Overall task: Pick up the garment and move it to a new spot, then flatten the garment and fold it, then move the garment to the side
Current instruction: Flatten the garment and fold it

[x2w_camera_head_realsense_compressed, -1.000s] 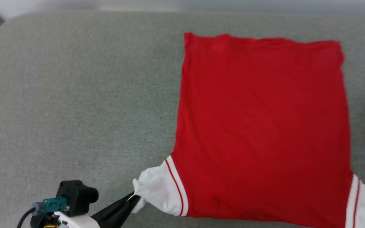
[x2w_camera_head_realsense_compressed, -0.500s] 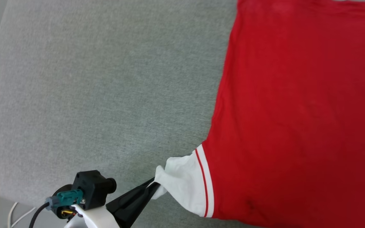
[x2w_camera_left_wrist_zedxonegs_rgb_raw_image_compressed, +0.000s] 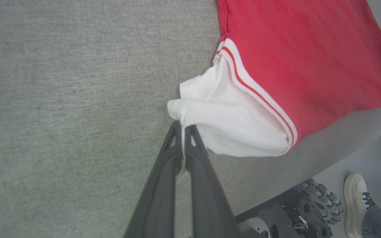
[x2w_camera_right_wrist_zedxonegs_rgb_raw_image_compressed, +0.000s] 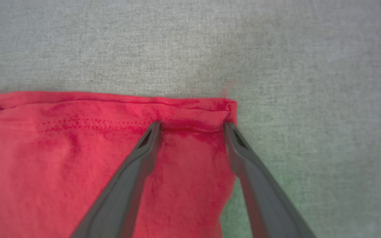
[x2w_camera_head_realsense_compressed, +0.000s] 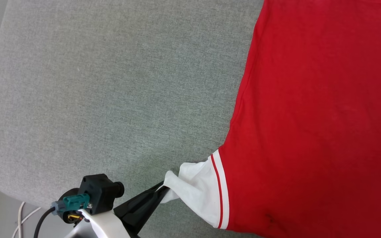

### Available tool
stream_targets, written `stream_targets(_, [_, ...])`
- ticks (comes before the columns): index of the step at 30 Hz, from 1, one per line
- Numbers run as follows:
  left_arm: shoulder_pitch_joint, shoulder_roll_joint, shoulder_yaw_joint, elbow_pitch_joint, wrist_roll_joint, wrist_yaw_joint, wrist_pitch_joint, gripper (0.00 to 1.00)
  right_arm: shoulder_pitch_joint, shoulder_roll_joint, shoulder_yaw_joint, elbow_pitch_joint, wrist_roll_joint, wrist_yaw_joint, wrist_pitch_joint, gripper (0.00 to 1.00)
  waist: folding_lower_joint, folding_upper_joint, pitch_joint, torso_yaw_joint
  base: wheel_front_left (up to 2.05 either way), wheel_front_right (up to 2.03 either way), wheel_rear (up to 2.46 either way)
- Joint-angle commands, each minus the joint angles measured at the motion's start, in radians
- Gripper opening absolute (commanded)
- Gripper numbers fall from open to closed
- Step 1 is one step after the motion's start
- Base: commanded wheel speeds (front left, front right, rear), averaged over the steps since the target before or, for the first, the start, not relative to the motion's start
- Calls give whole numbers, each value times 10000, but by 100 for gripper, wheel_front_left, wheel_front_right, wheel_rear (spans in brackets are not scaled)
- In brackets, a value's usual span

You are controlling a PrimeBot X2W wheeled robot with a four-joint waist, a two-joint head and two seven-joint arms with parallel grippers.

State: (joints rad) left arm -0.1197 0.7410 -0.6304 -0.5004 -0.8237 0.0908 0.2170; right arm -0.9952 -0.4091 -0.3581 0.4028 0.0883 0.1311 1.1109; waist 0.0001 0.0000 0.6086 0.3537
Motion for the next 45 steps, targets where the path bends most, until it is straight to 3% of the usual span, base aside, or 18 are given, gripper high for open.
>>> stream_targets(1, [-102, -37, 22, 22, 23, -19, -17, 0, 526, 246, 3, 310, -28, -7, 303, 7, -1, 0, -34, -27, 0, 0, 0])
stream_targets(2, [-119, -38, 20, 41, 28, -22, -23, 0, 587, 281, 17, 253, -28, -7, 355, 0, -1, 0, -67, -48, 0, 0, 0])
stream_targets(7, [-132, -64, 21, 145, -17, -22, -49, 0, 874, 352, -93, 32, -9, -6, 440, 0, -1, 0, -373, -194, 0, 0, 0])
stream_targets(21, [528, 45, 127, 774, 8, 559, -260, 0, 4080, 559, 489, -442, 1263, -7, 131, 0, -1, 0, -3083, -1831, 0, 0, 0])
stream_targets(30, [1098, -98, 99, 1129, 73, 1106, -513, 0, 7186, 492, 433, -2283, 2836, -7, 261, 0, -1, 0, -4295, -2835, 0, 0, 0])
stream_targets(45, [1395, -695, 333, 1770, -180, 1564, -1151, 0, 10867, 1582, 265, -3981, 3813, -6, -718, 0, -1, 0, -5087, -3532, 0, 0, 0])
